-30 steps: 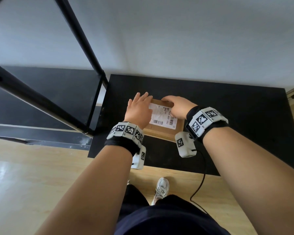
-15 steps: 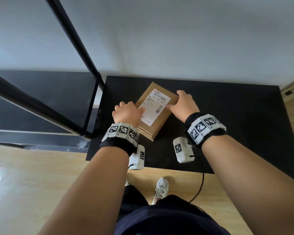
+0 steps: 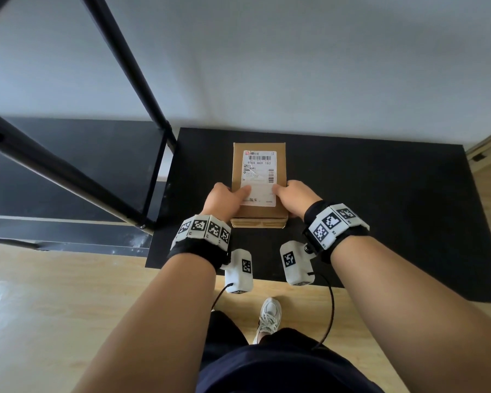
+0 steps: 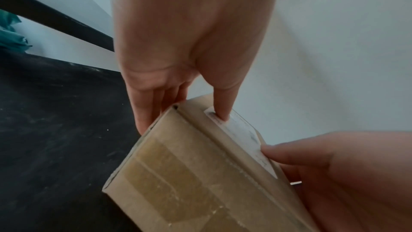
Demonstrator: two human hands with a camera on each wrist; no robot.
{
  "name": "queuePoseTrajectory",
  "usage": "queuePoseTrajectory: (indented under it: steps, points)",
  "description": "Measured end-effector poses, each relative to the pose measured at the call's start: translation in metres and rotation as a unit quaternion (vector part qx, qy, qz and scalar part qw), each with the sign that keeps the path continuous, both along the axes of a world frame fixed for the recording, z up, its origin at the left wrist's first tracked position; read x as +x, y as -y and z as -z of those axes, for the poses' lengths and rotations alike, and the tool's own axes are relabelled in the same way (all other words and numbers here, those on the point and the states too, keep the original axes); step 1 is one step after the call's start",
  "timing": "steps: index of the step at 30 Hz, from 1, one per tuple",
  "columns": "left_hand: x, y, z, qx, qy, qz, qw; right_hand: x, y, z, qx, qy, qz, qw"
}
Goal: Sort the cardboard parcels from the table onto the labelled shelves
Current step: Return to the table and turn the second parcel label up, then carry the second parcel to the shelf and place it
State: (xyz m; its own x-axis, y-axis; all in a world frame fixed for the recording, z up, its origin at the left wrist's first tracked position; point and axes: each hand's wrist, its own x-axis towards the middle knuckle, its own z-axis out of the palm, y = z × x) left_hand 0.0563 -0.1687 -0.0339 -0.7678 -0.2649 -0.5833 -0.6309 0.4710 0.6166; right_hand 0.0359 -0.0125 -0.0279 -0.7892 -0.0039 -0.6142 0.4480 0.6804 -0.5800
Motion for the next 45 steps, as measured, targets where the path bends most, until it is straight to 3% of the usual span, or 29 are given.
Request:
queuePoseTrajectory:
  steps: [5, 13, 23, 36, 45]
  points:
    - [0.0, 0.002, -0.016, 0.021, -0.061, -0.011, 0.998, -0.003, -0.007, -0.025, 0.01, -0.06, 0.002, 0.998]
    - [-0.014, 0.006, -0.081, 0.135, -0.188, -0.087, 0.969, -0.005, -0.019, -0.093, -0.104, -0.183, 0.066, 0.975]
    - [-0.018, 0.002, -0.15, 0.147, -0.285, -0.027, 0.947, -0.004, -0.025, -0.142, -0.2, -0.263, 0.122, 0.936]
    - [-0.018, 0.002, -0.172, 0.188, -0.34, -0.002, 0.922, 0.001, -0.028, -0.163, -0.25, -0.34, 0.152, 0.894]
    - [-0.016, 0.002, -0.175, 0.184, -0.348, 0.002, 0.919, 0.003, -0.029, -0.166, -0.256, -0.357, 0.158, 0.884]
